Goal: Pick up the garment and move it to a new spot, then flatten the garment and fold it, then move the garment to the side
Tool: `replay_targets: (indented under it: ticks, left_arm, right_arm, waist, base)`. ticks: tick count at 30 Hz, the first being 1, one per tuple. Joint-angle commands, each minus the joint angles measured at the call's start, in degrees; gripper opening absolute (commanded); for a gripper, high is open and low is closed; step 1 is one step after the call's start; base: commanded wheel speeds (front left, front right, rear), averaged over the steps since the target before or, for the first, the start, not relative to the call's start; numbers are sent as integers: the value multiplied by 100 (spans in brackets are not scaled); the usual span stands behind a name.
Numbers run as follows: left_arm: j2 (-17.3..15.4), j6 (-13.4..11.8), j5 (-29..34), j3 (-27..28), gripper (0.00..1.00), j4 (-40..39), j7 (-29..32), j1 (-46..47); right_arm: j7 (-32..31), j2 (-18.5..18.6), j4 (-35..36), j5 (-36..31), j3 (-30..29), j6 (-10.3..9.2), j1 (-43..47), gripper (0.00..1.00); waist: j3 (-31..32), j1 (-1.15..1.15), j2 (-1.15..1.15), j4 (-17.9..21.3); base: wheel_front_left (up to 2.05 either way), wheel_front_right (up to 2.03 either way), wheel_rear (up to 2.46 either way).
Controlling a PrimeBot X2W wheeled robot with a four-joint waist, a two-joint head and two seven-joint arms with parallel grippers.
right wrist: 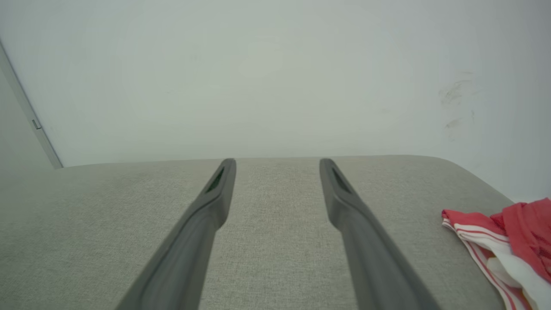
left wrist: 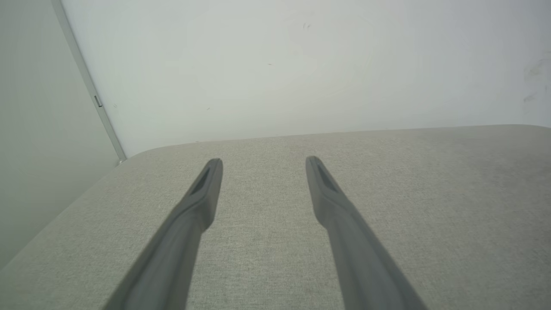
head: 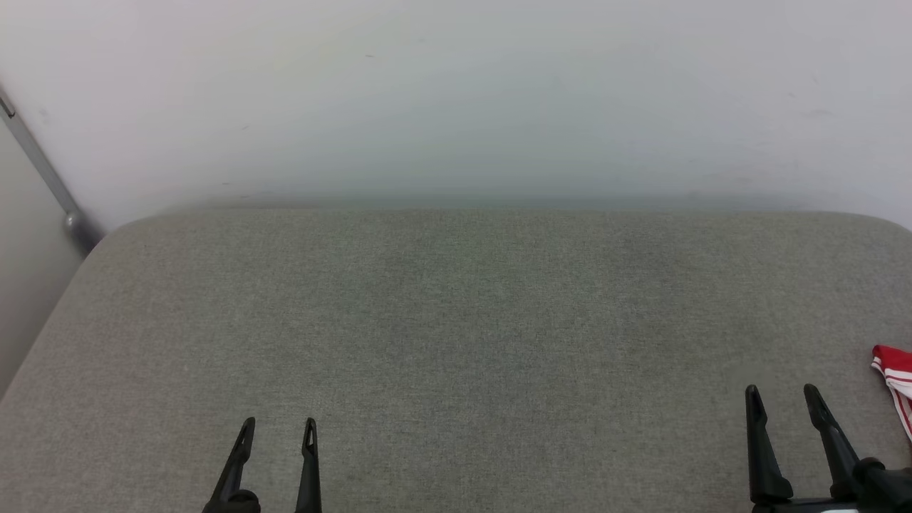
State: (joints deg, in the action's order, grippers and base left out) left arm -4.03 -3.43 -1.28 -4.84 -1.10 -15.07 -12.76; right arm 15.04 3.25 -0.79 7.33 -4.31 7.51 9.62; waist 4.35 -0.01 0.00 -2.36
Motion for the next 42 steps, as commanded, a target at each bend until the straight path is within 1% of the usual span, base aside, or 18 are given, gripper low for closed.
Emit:
replay_targets:
  ticks: [1, 11, 12, 15, 17, 22, 23, 25, 42]
  left_arm:
    - [3, 24, -31, 21, 100, -12, -12, -77]
    - [35, 126, -158, 139, 100, -73, -12, -69]
    - [36, 97, -162, 141, 0, -54, 1, -4]
    - [63, 92, -158, 132, 0, 130, 3, -10]
    - [71, 102, -270, 132, 0, 186, 17, -5]
    - [40, 160, -934, 163, 0, 248, 133, 117]
    - [40, 160, -934, 163, 0, 248, 133, 117]
    - [12, 229, -1554, 194, 0, 350, 247, 256]
    - [-49, 439, -3379, 297, 0, 651, 597, 654]
  right_arm:
    - [16, -42, 76, -50, 10, -5, 105, 100]
    - [17, -51, 174, 85, 48, -5, 234, 100]
    - [0, -22, 148, 79, 46, 0, 154, 0]
    - [-4, -23, -31, 77, 49, 0, 163, 0]
    - [-30, -22, -102, 183, 58, 0, 151, 0]
    - [-155, 1, -176, 800, 69, 0, 31, 0]
    - [-155, 1, -176, 800, 69, 0, 31, 0]
    - [-275, 23, -261, 1375, 77, 0, -92, 0]
    - [-646, 72, -500, 3073, 83, -1, -445, 0]
  waist:
    - [0, 1, 0, -5]
    - [-29, 1, 0, 11]
    - [-30, 1, 0, 10]
    - [-31, 1, 0, 11]
    - [-35, 1, 0, 13]
    - [-52, 1, 0, 22]
    - [-52, 1, 0, 22]
    - [-69, 1, 0, 31]
    - [-126, 1, 0, 61]
  base:
    - [0, 0, 0]
    - [0, 0, 0]
    - [0, 0, 0]
    - [0, 0, 0]
    - [0, 0, 0]
    - [0, 0, 0]
    - [0, 0, 0]
    - [0, 0, 0]
    - [0, 0, 0]
